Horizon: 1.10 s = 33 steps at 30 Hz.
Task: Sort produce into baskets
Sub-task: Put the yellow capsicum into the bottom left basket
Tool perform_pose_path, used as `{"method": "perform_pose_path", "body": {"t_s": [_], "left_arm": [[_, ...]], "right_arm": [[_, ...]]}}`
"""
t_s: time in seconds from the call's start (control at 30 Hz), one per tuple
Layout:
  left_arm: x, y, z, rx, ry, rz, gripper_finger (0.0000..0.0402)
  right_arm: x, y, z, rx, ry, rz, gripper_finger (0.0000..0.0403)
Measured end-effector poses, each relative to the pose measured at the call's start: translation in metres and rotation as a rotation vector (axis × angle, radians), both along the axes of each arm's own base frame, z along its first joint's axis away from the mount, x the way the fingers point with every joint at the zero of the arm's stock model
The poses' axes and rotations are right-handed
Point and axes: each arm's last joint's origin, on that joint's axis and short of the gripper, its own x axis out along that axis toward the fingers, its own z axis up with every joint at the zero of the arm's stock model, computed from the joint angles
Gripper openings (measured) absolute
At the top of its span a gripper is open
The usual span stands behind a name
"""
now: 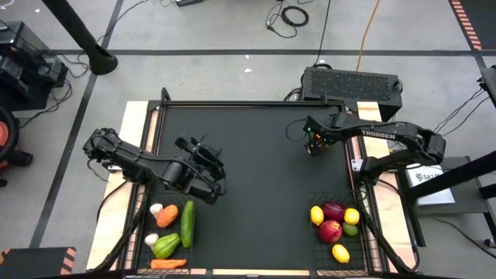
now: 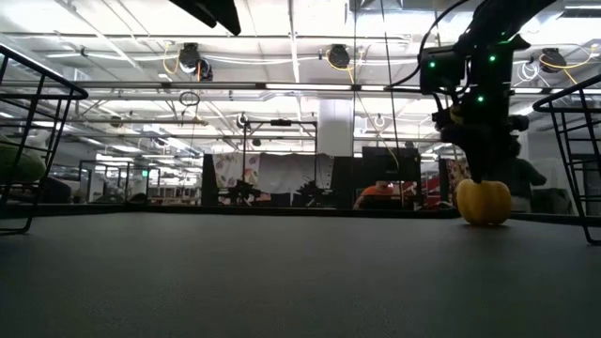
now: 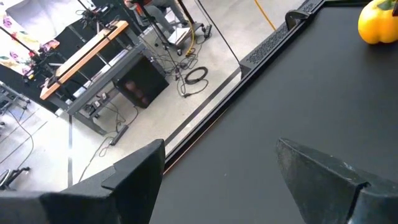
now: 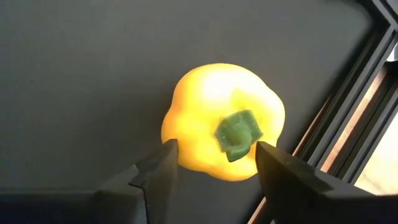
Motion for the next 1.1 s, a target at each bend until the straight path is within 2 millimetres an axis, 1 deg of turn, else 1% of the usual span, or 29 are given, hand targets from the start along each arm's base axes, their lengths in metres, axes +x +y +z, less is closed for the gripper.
{"method": "perform_pose_path", "body": {"t_s": [0.27,0.6,0.87,1.1], "left_arm": [[0.0006,-0.0002,0.0001,-0.003,-0.008,0.0,0.0312],[0.0012,-0.0005,0.0003,-0.006,-0.016,0.0,0.0312],[0.0012,-0.0004,0.0003,-0.006,-0.015,0.0,0.0312],[0.0011,-0.0004,0.0003,-0.005,-0.014,0.0,0.0312]], "right_arm": [[-0.0012,-0.0053,0.0003,-0.008,-0.015,-0.024,0.0176],[-0.0011,-0.0053,0.0003,-0.008,-0.017,-0.026,0.0133],[-0.0002,-0.0058,0.0004,-0.013,-0.028,-0.029,0.0116],[0.0,-0.0058,0.0004,-0.014,-0.036,-0.045,0.0109]]}}
